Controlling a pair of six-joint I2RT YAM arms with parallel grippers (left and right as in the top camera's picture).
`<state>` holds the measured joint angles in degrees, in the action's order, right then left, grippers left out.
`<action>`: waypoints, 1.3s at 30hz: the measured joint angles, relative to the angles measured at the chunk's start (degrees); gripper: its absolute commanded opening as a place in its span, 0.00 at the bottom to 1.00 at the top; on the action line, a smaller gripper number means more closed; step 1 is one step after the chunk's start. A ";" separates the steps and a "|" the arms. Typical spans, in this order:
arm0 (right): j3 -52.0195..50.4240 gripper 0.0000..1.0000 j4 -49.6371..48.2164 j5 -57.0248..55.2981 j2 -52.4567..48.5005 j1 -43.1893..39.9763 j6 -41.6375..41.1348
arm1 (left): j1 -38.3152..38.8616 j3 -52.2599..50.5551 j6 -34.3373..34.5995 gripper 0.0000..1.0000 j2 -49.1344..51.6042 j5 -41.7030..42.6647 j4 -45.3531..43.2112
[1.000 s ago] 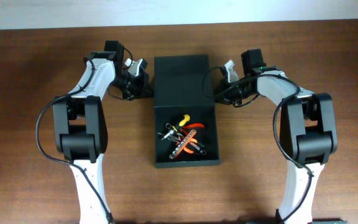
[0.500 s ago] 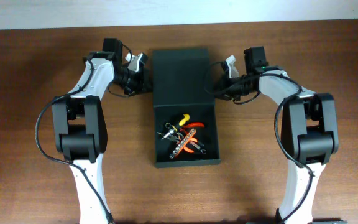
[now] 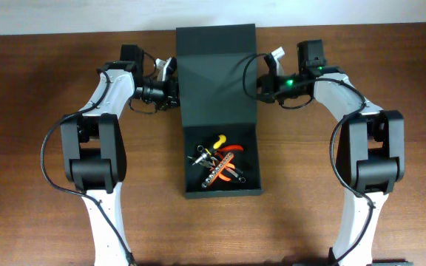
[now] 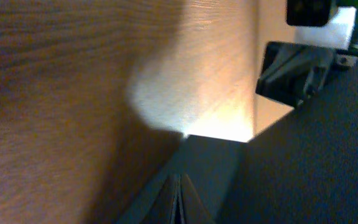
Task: Pack container
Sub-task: 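Grip the lid with both grippers and swing it over the box, then release the lid so it drops shut and pull both grippers back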
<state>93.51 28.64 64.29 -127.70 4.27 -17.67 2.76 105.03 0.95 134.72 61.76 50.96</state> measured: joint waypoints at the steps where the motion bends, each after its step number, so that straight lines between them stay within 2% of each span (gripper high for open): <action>1: 0.33 0.04 0.00 1.11 0.00 -0.13 -0.46 | 0.02 0.00 -0.46 0.02 0.00 0.92 0.39; 8: 1.09 0.04 1.62 6.62 0.00 -0.79 -2.01 | 0.04 -0.09 -3.56 0.02 -1.16 3.39 4.63; 17: 1.16 0.04 2.60 10.45 0.17 -1.09 -2.54 | -0.22 -0.17 -4.83 0.02 -10.60 3.48 7.96; 32: 1.20 0.04 8.70 10.80 9.31 -1.09 -3.13 | -0.13 -0.15 -11.67 0.02 -18.12 4.48 22.62; 39: 1.20 0.04 11.91 10.71 12.22 -1.09 -3.02 | -0.02 -0.15 -16.98 0.02 -21.24 4.76 32.50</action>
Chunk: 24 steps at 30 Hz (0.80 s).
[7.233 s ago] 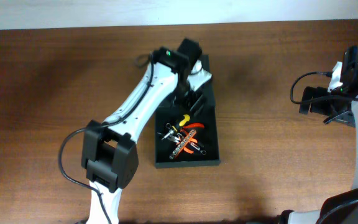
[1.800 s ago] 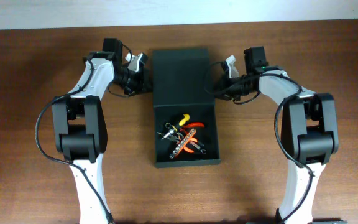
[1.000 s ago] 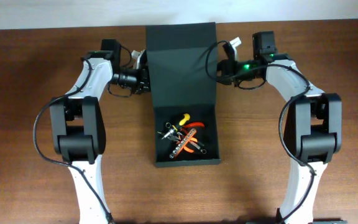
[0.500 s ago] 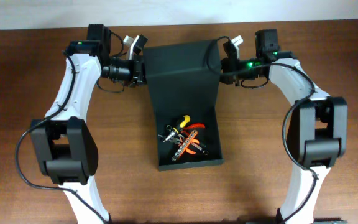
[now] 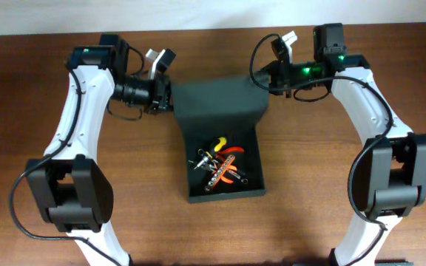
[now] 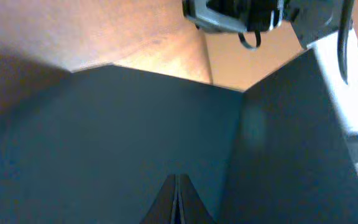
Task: Pack container
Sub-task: 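Release the lid so it drops shut and pull both grippers back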
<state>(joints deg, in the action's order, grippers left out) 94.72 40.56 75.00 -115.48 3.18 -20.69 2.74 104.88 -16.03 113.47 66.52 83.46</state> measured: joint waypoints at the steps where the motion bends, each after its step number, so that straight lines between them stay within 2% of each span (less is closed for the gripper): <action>1: 0.00 0.04 0.92 -0.15 0.44 0.00 0.02 | 0.02 0.00 -1.03 0.02 -0.42 0.07 1.55; 7: 0.04 0.04 10.51 -3.61 2.99 0.00 3.85 | 0.15 0.00 -9.38 0.02 -3.54 0.17 12.28; 12: 0.04 0.04 16.28 -6.12 5.77 0.00 8.50 | 0.15 0.00 -13.11 0.02 -6.08 -0.07 12.79; 20: 0.04 0.04 22.45 -19.26 11.17 0.00 12.39 | 0.15 0.00 -14.29 0.02 -7.28 -8.20 8.72; 24: 0.04 0.04 27.54 -30.49 14.51 0.00 13.44 | 0.22 0.00 -9.16 0.02 -7.28 -16.57 4.59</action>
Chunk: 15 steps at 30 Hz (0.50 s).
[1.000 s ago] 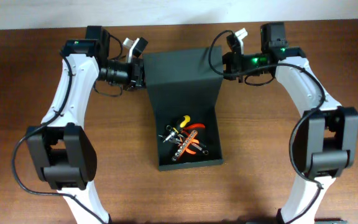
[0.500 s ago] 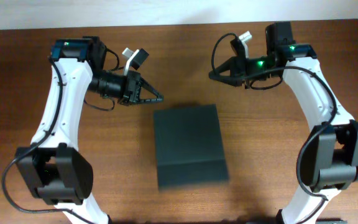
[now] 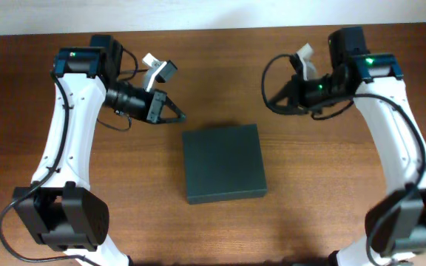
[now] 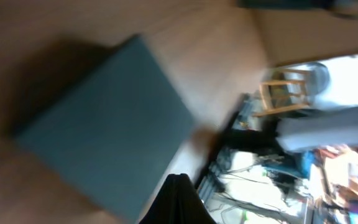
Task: Pack container
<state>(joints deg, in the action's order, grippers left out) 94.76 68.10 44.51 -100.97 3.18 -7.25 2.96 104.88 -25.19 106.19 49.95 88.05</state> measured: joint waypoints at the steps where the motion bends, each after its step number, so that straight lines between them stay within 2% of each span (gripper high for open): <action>1: 0.00 0.04 1.84 -3.54 0.96 0.00 0.11 | 0.07 0.00 3.17 0.02 0.00 -3.85 -1.36; 3: 0.00 0.04 5.66 -11.32 3.30 0.00 0.39 | 0.13 -0.02 10.19 0.02 0.00 -12.35 -2.54; 6: 0.00 0.04 11.80 -21.59 6.56 0.00 0.55 | 0.13 -0.02 17.18 0.02 -0.04 -22.32 -2.89; 10: 0.00 0.04 17.49 -29.46 9.64 0.00 0.98 | 0.09 -0.02 21.46 0.02 -1.53 -28.72 -4.15; 15: 0.00 0.04 23.61 -33.62 12.79 0.00 1.40 | 0.09 -0.11 24.44 0.02 -8.74 -34.77 -5.46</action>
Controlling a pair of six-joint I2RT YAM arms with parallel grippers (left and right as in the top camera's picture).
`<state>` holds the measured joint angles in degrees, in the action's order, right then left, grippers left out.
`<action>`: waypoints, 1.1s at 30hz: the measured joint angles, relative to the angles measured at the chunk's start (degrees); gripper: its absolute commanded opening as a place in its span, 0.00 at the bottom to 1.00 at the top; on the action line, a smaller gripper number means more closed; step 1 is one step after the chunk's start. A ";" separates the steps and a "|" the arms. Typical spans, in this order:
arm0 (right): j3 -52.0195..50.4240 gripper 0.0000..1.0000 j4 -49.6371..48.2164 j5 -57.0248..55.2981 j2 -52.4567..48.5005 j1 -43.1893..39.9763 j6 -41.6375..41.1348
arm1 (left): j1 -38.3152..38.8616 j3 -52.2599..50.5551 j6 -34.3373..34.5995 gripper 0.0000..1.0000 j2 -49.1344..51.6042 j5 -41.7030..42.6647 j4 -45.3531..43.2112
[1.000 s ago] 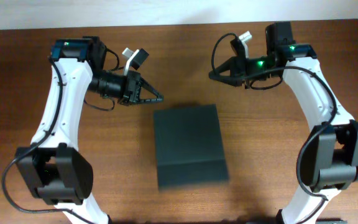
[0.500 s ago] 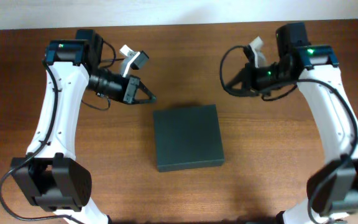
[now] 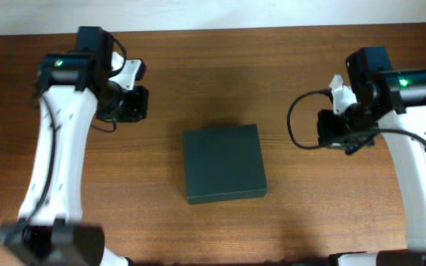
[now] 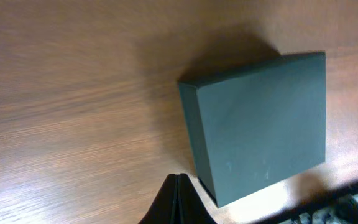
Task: Pack container
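The dark grey box [image 3: 223,162] lies shut in the middle of the wooden table, its lid flat and its contents hidden. In the left wrist view the box [image 4: 260,124] shows to the right of my fingers. My left gripper [image 3: 133,105] hangs up and to the left of the box, well apart from it; its fingers [image 4: 179,198] are pressed together with nothing between them. My right gripper [image 3: 333,127] hangs to the right of the box, also apart from it. Its fingers are too dark and small to read.
Bare wooden table [image 3: 220,66] surrounds the box on all sides. A pale wall edge runs along the top of the overhead view. A black cable [image 3: 298,122] loops off the right wrist toward the box side.
Both arms have drawn back from the box: the left gripper further left, the right gripper lower and further right. The box stays shut and has not moved.
First the lid lay open flat behind the box, tools showing inside, with a gripper at each side of the lid. Then the lid stood half raised between them. Later the box was shut and both grippers were off it; now they are further away.
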<state>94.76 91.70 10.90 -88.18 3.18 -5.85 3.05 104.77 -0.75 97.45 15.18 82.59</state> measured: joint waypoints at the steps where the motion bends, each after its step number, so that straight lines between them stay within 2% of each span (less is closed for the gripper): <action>1: 0.00 0.04 1.22 -0.37 0.57 0.00 0.15 | 0.00 0.00 0.39 0.02 -1.77 -1.03 0.00; 8: -0.02 0.04 5.29 -1.99 8.41 0.00 0.37 | 0.00 0.00 1.22 0.02 -17.35 -5.70 1.29; 15: -0.39 0.04 5.22 -2.05 25.94 0.00 0.46 | 0.00 0.02 1.36 0.02 -29.53 -6.69 7.37; 22: -7.48 0.04 5.27 -2.05 43.15 0.00 0.42 | 0.00 0.00 2.80 0.02 -37.88 -6.64 13.46; 26: -11.21 0.04 5.27 -1.99 46.16 0.00 0.00 | 0.00 -0.46 3.63 0.02 -42.34 -6.27 13.31; 29: -13.46 0.04 5.27 -1.66 46.23 0.00 -0.17 | 0.00 -5.29 4.42 0.02 -46.75 -5.95 13.00; 33: -14.64 0.04 5.25 -1.57 46.25 0.00 -0.20 | 0.00 -18.01 6.80 0.02 -53.13 -3.85 10.84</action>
<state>80.12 96.95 9.32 -41.93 3.18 -6.04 3.05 86.76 6.04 44.31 11.33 93.43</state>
